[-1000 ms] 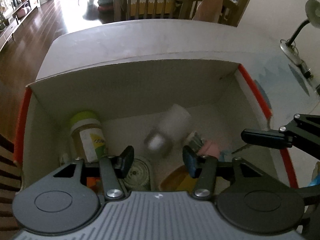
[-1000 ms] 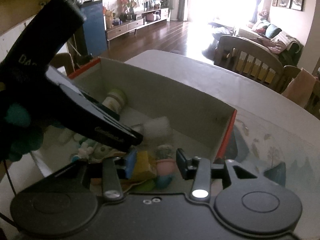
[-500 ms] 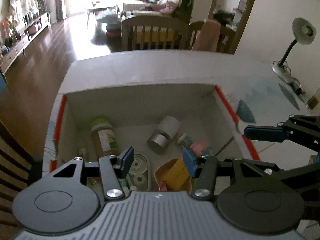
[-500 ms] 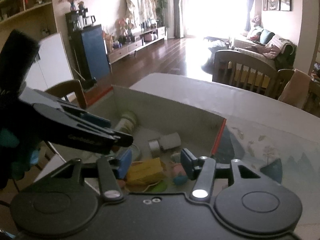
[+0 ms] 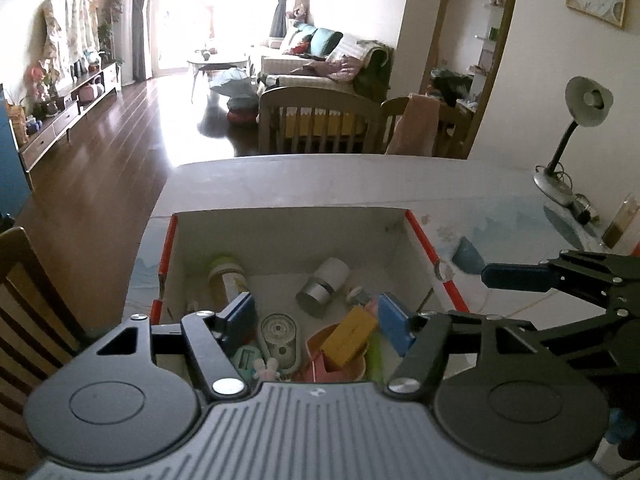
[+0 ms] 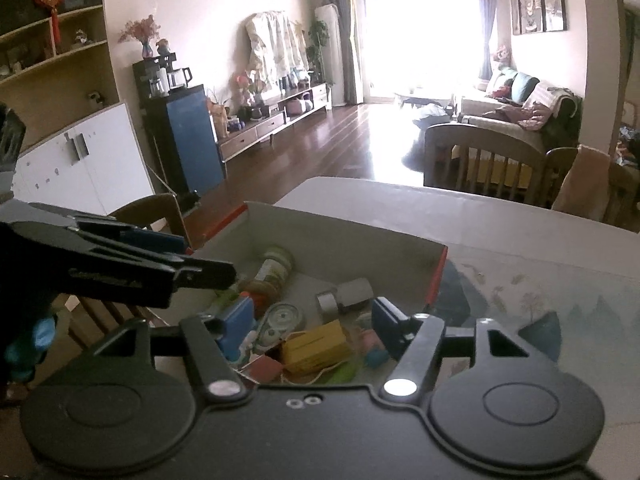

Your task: Organize rigid objects

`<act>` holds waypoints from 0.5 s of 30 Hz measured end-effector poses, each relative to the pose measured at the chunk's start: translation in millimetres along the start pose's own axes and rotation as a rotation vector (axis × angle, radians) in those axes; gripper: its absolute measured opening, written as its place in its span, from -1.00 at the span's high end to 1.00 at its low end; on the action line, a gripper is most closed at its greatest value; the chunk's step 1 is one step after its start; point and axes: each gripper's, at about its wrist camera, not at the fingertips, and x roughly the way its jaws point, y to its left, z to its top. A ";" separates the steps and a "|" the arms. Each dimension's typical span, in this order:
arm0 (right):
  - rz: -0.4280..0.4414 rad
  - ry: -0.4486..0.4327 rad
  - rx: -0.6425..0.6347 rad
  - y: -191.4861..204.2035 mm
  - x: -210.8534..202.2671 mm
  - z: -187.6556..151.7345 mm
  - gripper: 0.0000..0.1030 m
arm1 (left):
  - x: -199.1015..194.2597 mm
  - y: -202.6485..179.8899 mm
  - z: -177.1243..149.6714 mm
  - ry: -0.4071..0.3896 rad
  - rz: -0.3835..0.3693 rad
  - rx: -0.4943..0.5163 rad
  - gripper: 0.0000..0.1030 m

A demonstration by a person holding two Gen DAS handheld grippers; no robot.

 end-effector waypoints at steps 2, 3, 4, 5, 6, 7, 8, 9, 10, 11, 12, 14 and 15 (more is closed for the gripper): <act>0.005 -0.008 0.010 -0.3 -3.9 -0.7 -0.34 | -6.0 -0.7 -2.5 -0.007 0.000 -0.001 -0.32; 0.005 -0.014 0.014 -0.1 -6.5 -1.3 -0.37 | -8.5 -1.5 -3.9 -0.010 0.000 -0.001 -0.32; 0.006 -0.022 0.016 -0.2 -9.3 -1.5 -0.40 | -11.2 -2.1 -5.6 -0.013 -0.001 -0.002 -0.32; 0.008 -0.028 0.018 -0.3 -12.1 -1.9 -0.47 | -13.7 -2.5 -6.6 -0.017 -0.005 -0.003 -0.39; 0.008 -0.034 0.021 -0.1 -14.7 -2.4 -0.53 | -16.2 -3.0 -7.9 -0.022 -0.006 -0.004 -0.44; 0.010 -0.039 0.024 -0.2 -17.3 -3.3 -0.55 | -19.6 -3.8 -9.8 -0.029 -0.006 -0.006 -0.52; 0.011 -0.044 0.027 -0.7 -19.6 -3.9 -0.60 | -21.8 -4.0 -11.2 -0.035 -0.001 -0.008 -0.53; 0.011 -0.050 0.030 -0.4 -21.8 -4.5 -0.64 | -23.7 -4.8 -12.4 -0.041 0.004 -0.010 -0.53; 0.009 -0.055 0.031 -0.6 -24.0 -5.0 -0.67 | -25.1 -5.6 -13.7 -0.044 0.005 -0.012 -0.53; 0.011 -0.060 0.034 -1.2 -26.0 -5.8 -0.72 | -26.5 -5.9 -14.8 -0.045 0.003 -0.018 -0.53; 0.015 -0.064 0.038 -1.7 -27.6 -6.1 -0.76 | -27.7 -6.0 -15.9 -0.045 0.001 -0.025 -0.54; 0.014 -0.073 0.044 -3.3 -31.0 -7.6 -0.82 | -29.4 -6.6 -19.1 -0.045 -0.001 -0.035 -0.69; 0.017 -0.076 0.048 -4.2 -32.6 -8.6 -0.86 | -30.1 -7.3 -20.2 -0.046 -0.002 -0.036 -0.70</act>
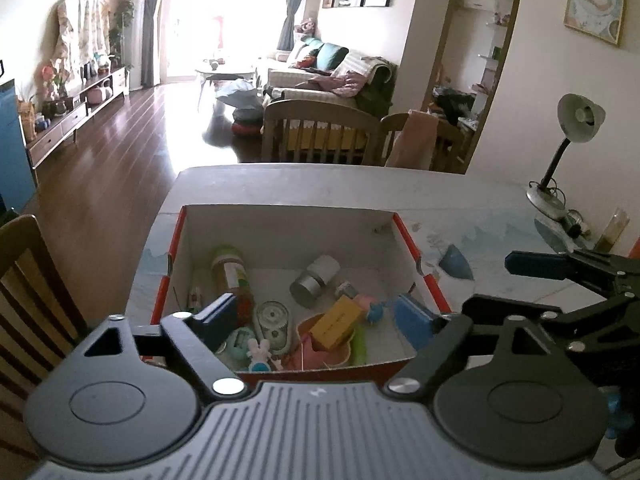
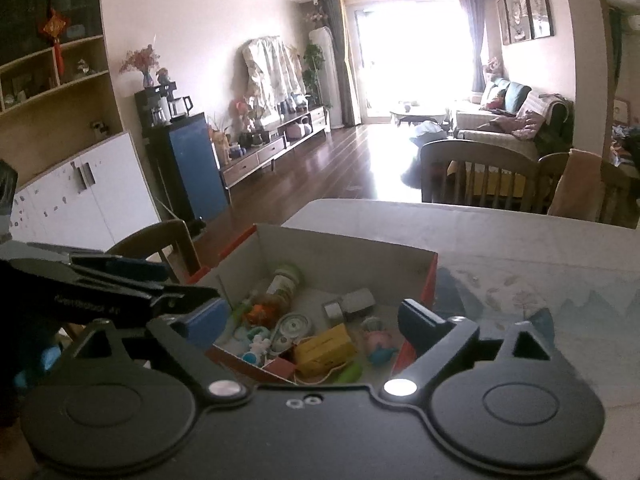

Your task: Organize rigid objects

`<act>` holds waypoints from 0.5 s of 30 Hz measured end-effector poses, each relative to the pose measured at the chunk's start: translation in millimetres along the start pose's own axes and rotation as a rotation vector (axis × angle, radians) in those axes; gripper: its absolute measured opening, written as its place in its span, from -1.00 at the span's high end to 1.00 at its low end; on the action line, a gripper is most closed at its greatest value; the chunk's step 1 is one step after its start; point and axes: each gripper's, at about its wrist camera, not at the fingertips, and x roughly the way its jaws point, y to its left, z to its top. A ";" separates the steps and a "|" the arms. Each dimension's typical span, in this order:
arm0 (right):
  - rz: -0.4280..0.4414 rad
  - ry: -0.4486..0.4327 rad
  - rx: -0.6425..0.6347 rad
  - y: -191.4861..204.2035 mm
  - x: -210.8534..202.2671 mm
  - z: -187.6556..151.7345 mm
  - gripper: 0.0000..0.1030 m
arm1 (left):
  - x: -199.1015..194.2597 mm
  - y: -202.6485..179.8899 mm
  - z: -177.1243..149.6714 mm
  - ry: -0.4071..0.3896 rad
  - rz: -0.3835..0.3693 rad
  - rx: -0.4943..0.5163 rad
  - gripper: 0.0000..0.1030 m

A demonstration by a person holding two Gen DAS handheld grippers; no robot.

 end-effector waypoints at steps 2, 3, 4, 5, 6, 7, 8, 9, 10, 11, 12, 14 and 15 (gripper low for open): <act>0.004 -0.003 0.009 -2.3 -2.3 -0.7 -0.89 | -1.3 -1.1 -2.8 0.001 0.009 0.000 -0.70; 0.002 -0.003 0.012 -3.3 -3.0 -1.1 -0.92 | -1.7 -1.8 -4.0 0.001 0.014 0.001 -0.70; 0.002 -0.004 0.015 -4.0 -3.9 -1.9 -0.93 | -2.3 -2.6 -5.0 -0.001 0.015 0.003 -0.70; 0.004 -0.006 0.018 -5.0 -4.8 -2.5 -0.96 | -3.0 -3.3 -6.0 -0.003 0.015 0.000 -0.71; 0.005 -0.007 0.021 -5.7 -5.5 -3.1 -0.97 | -3.7 -3.6 -6.7 -0.004 0.012 -0.004 -0.78; 0.008 -0.007 0.022 -5.1 -6.4 -4.5 -0.98 | -3.7 -3.6 -6.9 -0.004 0.010 -0.006 -0.86; 0.011 -0.008 0.024 -5.7 -7.0 -5.0 -0.99 | -4.4 -4.1 -7.5 -0.006 0.011 -0.008 -1.00; 0.011 -0.009 0.026 -5.3 -7.7 -6.0 -0.99 | -5.1 -3.7 -8.0 -0.010 0.011 -0.008 -1.00; 0.012 -0.010 0.027 -5.6 -8.7 -6.0 -1.00 | -6.0 -3.8 -8.0 -0.011 0.010 -0.009 -1.00; 0.015 -0.011 0.028 -5.8 -8.9 -6.1 -1.00 | -6.5 -4.1 -8.1 -0.012 0.012 -0.009 -1.00; 0.012 -0.015 0.030 -5.8 -9.5 -6.5 -1.00 | -7.1 -4.4 -8.1 -0.014 0.017 -0.009 -1.00; 0.009 -0.023 0.036 -5.7 -11.2 -7.6 -1.00 | -8.2 -5.1 -8.4 -0.019 0.019 -0.011 -1.00; 0.011 -0.023 0.038 -5.9 -11.5 -8.1 -1.00 | -9.0 -5.4 -8.8 -0.020 0.018 -0.013 -1.00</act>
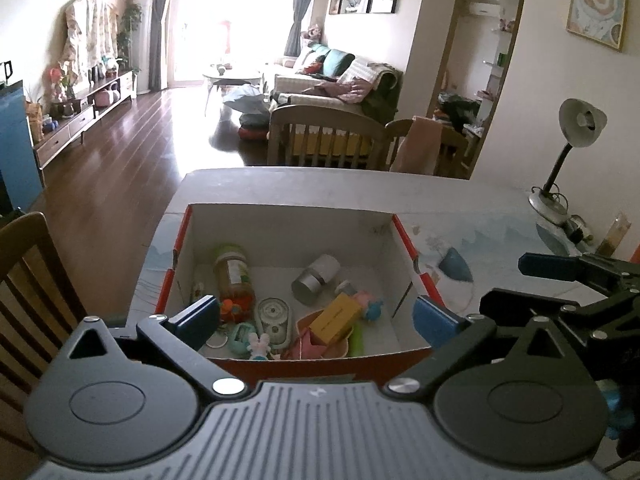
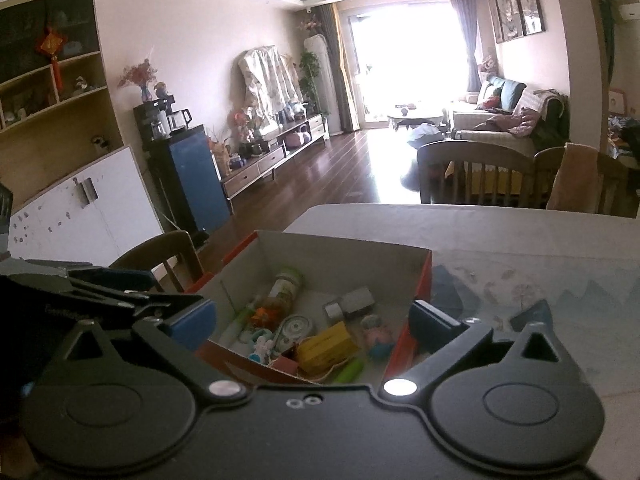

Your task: Organize rigid objects

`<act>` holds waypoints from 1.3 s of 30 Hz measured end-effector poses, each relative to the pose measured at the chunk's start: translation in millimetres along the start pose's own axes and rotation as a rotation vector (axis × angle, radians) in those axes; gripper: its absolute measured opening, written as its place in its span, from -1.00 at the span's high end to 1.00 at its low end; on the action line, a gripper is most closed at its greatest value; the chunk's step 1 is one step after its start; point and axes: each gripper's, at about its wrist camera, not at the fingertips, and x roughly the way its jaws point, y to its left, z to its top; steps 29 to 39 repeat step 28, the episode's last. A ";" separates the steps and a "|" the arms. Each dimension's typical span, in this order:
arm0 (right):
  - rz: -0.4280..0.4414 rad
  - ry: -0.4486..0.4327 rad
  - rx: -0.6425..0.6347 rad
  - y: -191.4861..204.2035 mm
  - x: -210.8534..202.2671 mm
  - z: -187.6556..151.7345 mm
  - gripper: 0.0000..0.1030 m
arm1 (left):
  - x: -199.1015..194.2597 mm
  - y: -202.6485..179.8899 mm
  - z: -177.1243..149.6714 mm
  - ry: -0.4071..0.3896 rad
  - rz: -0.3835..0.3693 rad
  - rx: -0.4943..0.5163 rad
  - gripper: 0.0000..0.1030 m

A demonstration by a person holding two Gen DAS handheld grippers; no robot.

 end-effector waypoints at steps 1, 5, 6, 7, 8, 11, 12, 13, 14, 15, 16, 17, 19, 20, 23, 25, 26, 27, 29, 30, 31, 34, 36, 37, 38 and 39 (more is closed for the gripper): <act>0.002 0.000 0.002 0.1 -0.6 -0.4 -1.00 | -0.8 -0.4 -0.9 -0.003 0.006 -0.001 -1.00; 0.011 0.001 0.006 -0.2 -2.1 -1.0 -1.00 | -4.2 -2.7 -3.3 -0.012 0.025 0.002 -1.00; 0.013 0.002 0.006 -0.4 -2.4 -0.7 -1.00 | -5.1 -1.9 -3.4 -0.015 0.015 -0.005 -1.00; 0.014 0.003 0.006 -0.2 -2.7 -0.6 -1.00 | -6.4 -1.0 -3.4 -0.018 0.011 -0.014 -1.00; 0.015 0.003 0.005 0.1 -2.7 -0.8 -1.00 | -7.1 -0.7 -3.6 -0.021 0.013 -0.019 -1.00; 0.017 0.006 0.006 0.8 -2.2 -1.1 -1.00 | -6.4 -1.8 -3.7 -0.020 0.025 -0.011 -1.00; 0.018 0.007 0.007 0.6 -2.5 -1.4 -1.00 | -6.0 -2.7 -4.2 -0.020 0.028 -0.005 -1.00; 0.020 0.008 0.008 0.2 -2.7 -1.7 -1.00 | -5.8 -3.3 -4.7 -0.019 0.026 0.000 -1.00; 0.020 0.010 0.009 0.3 -2.4 -2.2 -1.00 | -5.1 -3.8 -5.1 -0.015 0.027 0.000 -1.00; 0.019 0.010 0.010 0.4 -2.4 -2.6 -1.00 | -4.8 -4.3 -5.4 -0.013 0.026 0.000 -1.00; 0.019 0.010 0.011 0.0 -2.8 -2.4 -1.00 | -4.8 -4.2 -5.9 -0.012 0.028 0.000 -1.00; 0.020 0.011 0.012 0.1 -2.8 -2.7 -1.00 | -4.7 -4.3 -6.1 -0.011 0.028 0.001 -1.00; 0.019 0.011 0.010 -0.1 -2.9 -2.4 -1.00 | -4.7 -4.5 -5.9 -0.014 0.035 -0.001 -1.00; 0.020 0.011 0.010 0.0 -3.0 -2.5 -0.99 | -4.8 -4.5 -5.8 -0.015 0.035 -0.001 -1.00; 0.018 0.011 0.012 -0.9 -3.0 -4.7 -1.00 | -5.2 -3.8 -4.8 -0.017 0.043 -0.002 -1.00; 0.016 0.012 0.015 -1.8 -3.2 -6.7 -0.99 | -5.0 -3.1 -5.0 -0.013 0.035 -0.008 -1.00; 0.015 0.013 0.016 -2.0 -3.2 -7.7 -1.00 | -5.1 -2.8 -5.1 -0.010 0.034 -0.014 -1.00; 0.014 0.013 0.018 -2.5 -3.4 -8.7 -1.00 | -4.9 -2.3 -5.2 -0.008 0.030 -0.018 -1.00; 0.012 0.013 0.020 -4.1 -3.4 -9.8 -1.00 | -4.9 -2.3 -5.1 -0.005 0.027 -0.022 -1.00; 0.012 0.013 0.020 -4.1 -3.4 -9.8 -1.00 | -4.9 -2.3 -5.1 -0.005 0.027 -0.022 -1.00; 0.012 0.013 0.020 -4.1 -3.4 -9.8 -1.00 | -4.9 -2.3 -5.1 -0.005 0.027 -0.022 -1.00; 0.012 0.013 0.020 -4.1 -3.4 -9.8 -1.00 | -4.9 -2.3 -5.1 -0.005 0.027 -0.022 -1.00; 0.012 0.013 0.020 -4.1 -3.4 -9.8 -1.00 | -4.9 -2.3 -5.1 -0.005 0.027 -0.022 -1.00; 0.012 0.013 0.020 -4.1 -3.4 -9.8 -1.00 | -4.9 -2.3 -5.1 -0.005 0.027 -0.022 -1.00; 0.012 0.013 0.020 -4.1 -3.4 -9.8 -1.00 | -4.9 -2.3 -5.1 -0.005 0.027 -0.022 -1.00; 0.012 0.013 0.020 -4.1 -3.4 -9.8 -1.00 | -4.9 -2.3 -5.1 -0.005 0.027 -0.022 -1.00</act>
